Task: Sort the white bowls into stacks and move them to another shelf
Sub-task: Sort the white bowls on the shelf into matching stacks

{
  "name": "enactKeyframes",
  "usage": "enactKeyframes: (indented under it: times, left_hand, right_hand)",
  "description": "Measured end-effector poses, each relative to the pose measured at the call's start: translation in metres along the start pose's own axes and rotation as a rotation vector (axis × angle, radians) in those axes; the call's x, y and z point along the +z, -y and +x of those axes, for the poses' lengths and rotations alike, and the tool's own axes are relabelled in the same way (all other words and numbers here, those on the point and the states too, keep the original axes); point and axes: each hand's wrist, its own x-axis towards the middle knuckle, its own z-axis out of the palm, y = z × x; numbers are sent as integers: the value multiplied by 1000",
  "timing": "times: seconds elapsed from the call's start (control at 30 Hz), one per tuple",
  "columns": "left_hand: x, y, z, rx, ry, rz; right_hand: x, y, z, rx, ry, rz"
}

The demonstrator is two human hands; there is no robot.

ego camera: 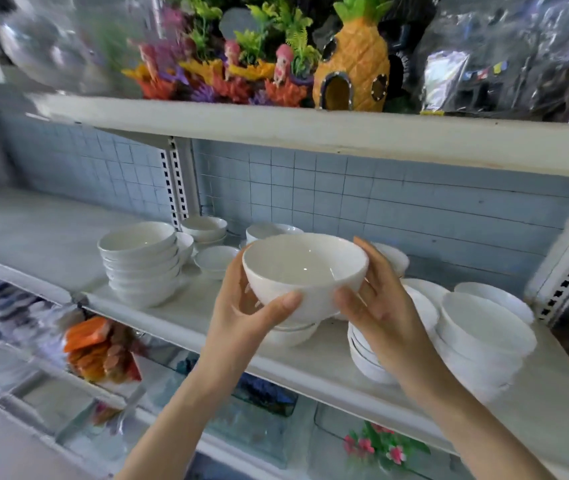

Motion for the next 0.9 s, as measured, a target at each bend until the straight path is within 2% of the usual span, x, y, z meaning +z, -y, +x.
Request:
enactKeyframes:
  times: [0.23, 0.57, 0.9]
  left_hand:
    - [-85, -18, 2, -8, 80, 43]
    - [-210, -32, 15, 35, 28, 69]
    - [-283, -12, 95, 45, 28, 110]
  right_hand:
    - [82, -7, 11, -13, -63, 28]
    - [199, -36, 49, 9, -62, 26]
    - [240, -73, 138, -2, -45, -38]
